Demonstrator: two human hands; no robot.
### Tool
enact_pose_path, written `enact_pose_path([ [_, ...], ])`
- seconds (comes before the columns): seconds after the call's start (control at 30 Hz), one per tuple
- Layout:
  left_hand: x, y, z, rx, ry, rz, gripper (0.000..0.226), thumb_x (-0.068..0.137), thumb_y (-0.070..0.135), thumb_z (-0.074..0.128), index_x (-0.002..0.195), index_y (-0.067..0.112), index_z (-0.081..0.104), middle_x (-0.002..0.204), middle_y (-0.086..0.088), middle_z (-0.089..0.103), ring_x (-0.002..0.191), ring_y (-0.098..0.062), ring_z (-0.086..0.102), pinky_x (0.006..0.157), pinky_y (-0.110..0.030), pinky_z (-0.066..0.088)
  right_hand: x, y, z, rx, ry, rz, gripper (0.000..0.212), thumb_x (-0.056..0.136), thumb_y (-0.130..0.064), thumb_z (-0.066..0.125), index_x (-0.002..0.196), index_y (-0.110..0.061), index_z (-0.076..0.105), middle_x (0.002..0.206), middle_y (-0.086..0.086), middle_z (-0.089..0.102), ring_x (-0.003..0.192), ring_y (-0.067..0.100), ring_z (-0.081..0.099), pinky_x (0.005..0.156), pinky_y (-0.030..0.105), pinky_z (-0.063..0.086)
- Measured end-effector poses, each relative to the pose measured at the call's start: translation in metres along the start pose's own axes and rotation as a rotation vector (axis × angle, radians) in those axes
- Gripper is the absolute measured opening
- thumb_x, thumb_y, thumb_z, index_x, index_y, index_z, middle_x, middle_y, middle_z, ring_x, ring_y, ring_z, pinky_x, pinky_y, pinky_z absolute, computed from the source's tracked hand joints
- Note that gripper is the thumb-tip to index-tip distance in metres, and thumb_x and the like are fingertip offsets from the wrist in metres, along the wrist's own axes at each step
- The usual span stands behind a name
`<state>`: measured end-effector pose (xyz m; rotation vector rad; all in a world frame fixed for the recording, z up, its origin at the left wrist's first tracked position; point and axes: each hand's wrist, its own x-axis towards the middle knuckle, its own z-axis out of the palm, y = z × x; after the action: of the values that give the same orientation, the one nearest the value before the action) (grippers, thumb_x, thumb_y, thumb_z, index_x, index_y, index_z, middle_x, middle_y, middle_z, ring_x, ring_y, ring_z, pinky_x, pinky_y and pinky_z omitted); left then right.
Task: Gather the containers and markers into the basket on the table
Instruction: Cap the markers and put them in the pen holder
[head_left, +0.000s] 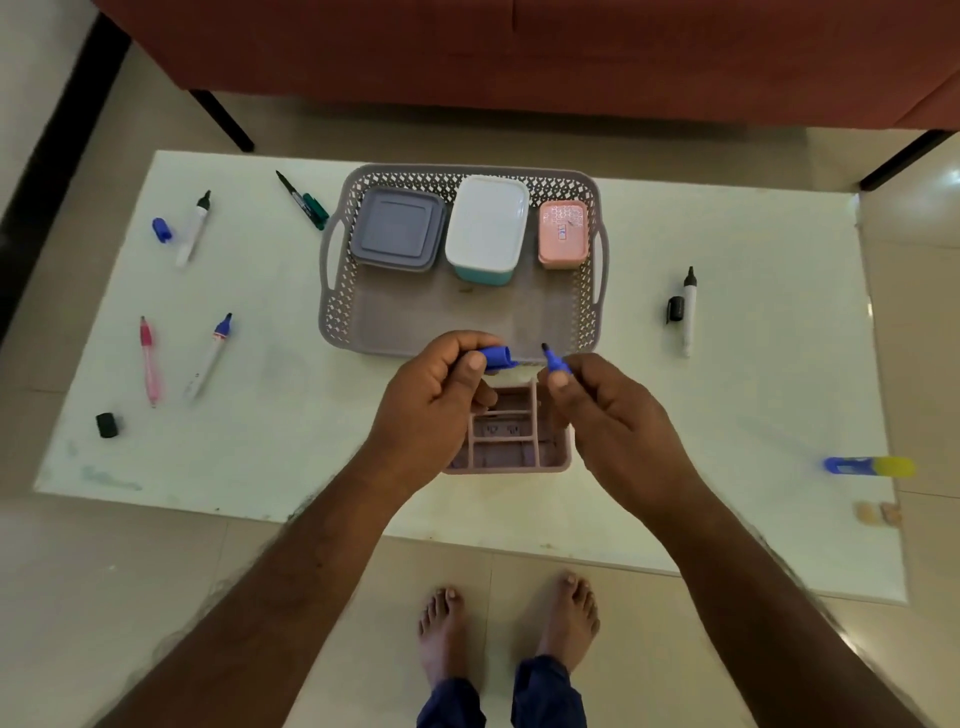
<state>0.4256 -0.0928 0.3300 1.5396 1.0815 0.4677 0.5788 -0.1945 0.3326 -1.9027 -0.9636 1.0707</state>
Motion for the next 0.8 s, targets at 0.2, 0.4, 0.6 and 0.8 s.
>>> enact_pose_path([
  [0.2, -0.001, -0.001, 0.000, 0.057, -0.017, 0.018, 0.023, 0.104, 0.016, 0.042, 0.110, 0.023, 0.063, 0.093, 0.010, 0.066, 0.075, -0.002, 0.060, 0.069, -0.008, 0.048, -0.002, 0.010, 0.005, -0.115, -0.042, -0.058, 0.034, 0.096, -0.052, 0.045, 0.121, -0.038, 0.063, 0.067, -0.015, 0.062, 0.061, 0.005, 0.058, 0.058, 0.027, 0.047],
  [0.4, -0.001, -0.002, 0.001, 0.135, -0.091, 0.099, 0.024, 0.103, 0.014, 0.044, 0.111, 0.023, 0.065, 0.106, 0.005, 0.065, 0.088, 0.000, 0.062, 0.076, -0.010, 0.048, 0.000, 0.012, 0.010, -0.162, -0.072, -0.061, 0.029, 0.096, -0.050, 0.050, 0.112, -0.034, 0.067, 0.065, -0.014, 0.060, 0.063, 0.010, 0.057, 0.063, 0.034, 0.051],
  [0.6, -0.002, 0.001, -0.002, 0.118, -0.083, 0.121, 0.025, 0.098, 0.015, 0.056, 0.118, 0.023, 0.067, 0.107, 0.014, 0.068, 0.098, 0.004, 0.063, 0.082, -0.007, 0.046, -0.003, 0.007, 0.013, 0.000, -0.092, 0.002, 0.039, 0.097, -0.041, 0.055, 0.064, -0.023, 0.065, 0.056, -0.003, 0.066, 0.047, 0.005, 0.052, 0.052, 0.021, 0.041],
  [0.8, -0.016, -0.007, 0.003, 0.034, -0.013, 0.113, 0.027, 0.094, 0.013, 0.060, 0.114, 0.030, 0.066, 0.108, 0.014, 0.069, 0.102, 0.001, 0.064, 0.089, -0.009, 0.047, -0.017, 0.007, 0.026, 0.519, -0.179, 0.202, 0.039, 0.095, -0.035, 0.057, 0.091, 0.000, 0.072, 0.054, 0.016, 0.053, 0.033, 0.011, 0.028, 0.038, 0.016, 0.024],
])
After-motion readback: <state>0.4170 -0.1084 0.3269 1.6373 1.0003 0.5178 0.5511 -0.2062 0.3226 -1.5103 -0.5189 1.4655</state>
